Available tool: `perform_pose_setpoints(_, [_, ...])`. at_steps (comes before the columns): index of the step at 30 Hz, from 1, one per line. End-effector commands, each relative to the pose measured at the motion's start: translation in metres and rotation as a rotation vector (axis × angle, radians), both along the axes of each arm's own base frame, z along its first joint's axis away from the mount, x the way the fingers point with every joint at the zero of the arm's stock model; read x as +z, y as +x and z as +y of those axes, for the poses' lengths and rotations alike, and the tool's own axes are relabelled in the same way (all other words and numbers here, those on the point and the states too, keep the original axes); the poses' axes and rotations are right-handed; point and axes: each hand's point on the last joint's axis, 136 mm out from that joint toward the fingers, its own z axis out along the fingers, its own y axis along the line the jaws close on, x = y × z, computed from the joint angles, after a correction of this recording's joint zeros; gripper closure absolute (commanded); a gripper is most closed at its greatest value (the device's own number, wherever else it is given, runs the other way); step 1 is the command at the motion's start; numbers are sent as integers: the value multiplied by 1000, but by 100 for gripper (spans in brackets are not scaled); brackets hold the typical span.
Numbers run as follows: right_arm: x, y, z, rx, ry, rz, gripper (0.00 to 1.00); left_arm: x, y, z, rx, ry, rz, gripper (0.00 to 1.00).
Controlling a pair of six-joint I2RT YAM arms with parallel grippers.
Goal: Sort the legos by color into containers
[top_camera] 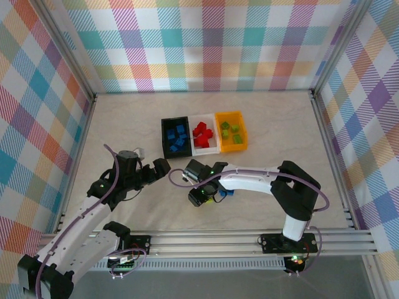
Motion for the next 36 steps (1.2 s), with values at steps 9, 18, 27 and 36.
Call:
perform_pose_setpoints(9, [-3, 1, 5, 22, -10, -19, 67, 8, 2, 2, -6, 11, -6, 0])
perform_pose_setpoints(18, [26, 6, 7, -4, 81, -69, 76, 10, 5, 0, -16, 11, -3, 0])
perform_pose_setpoints(27, [109, 88, -12, -223, 248, -179, 77, 4, 9, 3, 19, 2, -2, 0])
perform_pose_setpoints(36, [113, 230, -39, -536, 256, -204, 76, -6, 10, -3, 9, -25, 31, 0])
